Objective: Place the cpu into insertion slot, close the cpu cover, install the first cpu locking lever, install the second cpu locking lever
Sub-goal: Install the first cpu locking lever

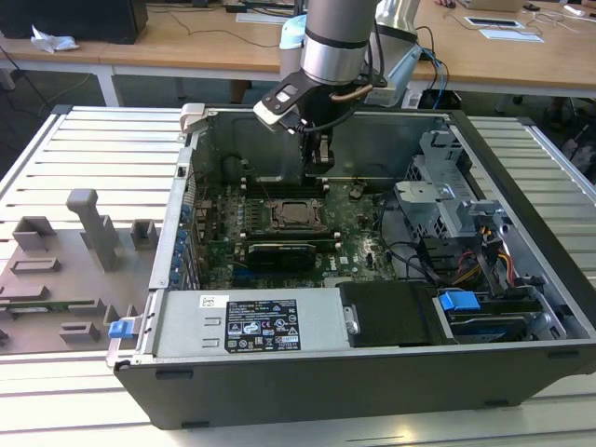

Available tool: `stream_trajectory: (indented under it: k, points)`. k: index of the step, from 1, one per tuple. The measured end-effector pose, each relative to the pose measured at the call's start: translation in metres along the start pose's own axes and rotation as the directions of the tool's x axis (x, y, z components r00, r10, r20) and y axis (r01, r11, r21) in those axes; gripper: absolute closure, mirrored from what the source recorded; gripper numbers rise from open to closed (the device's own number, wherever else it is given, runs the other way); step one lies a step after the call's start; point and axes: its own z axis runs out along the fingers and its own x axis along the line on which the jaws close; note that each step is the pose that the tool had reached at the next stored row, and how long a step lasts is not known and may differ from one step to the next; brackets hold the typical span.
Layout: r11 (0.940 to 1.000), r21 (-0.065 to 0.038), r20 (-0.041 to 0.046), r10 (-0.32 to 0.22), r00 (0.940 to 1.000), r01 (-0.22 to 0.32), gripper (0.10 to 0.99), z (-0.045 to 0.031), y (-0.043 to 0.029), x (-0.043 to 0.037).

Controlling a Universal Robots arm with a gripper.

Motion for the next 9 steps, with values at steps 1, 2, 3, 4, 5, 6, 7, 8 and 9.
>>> stream_trajectory:
  k: [1, 2, 3, 4, 5, 6, 7, 8, 9]
  points:
    - [1.0000, 0.000, 0.0001, 0.000, 1.0000, 0.000, 0.980, -0.0001, 0.0000, 0.0000]
    - [1.0000, 0.000, 0.0000, 0.000, 1.0000, 0.000, 0.980, 0.0000, 0.0000, 0.0000]
    - [1.0000, 0.000, 0.0003, -0.004, 1.0000, 0.004, 0.980, -0.0001, 0.0000, 0.0000]
    - [0.9999, 0.000, 0.0011, -0.015, 0.9999, 0.015, 0.980, -0.0002, 0.0000, 0.0000]
    - [0.9992, 0.000, 0.0026, -0.040, 0.9992, 0.040, 0.980, -0.0001, 0.0000, 0.0000]
    - [0.9984, 0.000, 0.0036, -0.056, 0.9984, 0.056, 0.980, -0.0001, 0.0000, 0.0000]
    - [0.9973, 0.000, 0.0047, -0.074, 0.9972, 0.074, 0.980, -0.0001, 0.0000, 0.0000]
    - [0.9956, 0.000, 0.0059, -0.094, 0.9956, 0.094, 0.980, -0.0001, 0.0000, 0.0000]
    - [0.9942, 0.000, 0.0068, -0.108, 0.9942, 0.108, 0.980, -0.0001, 0.0000, 0.0000]
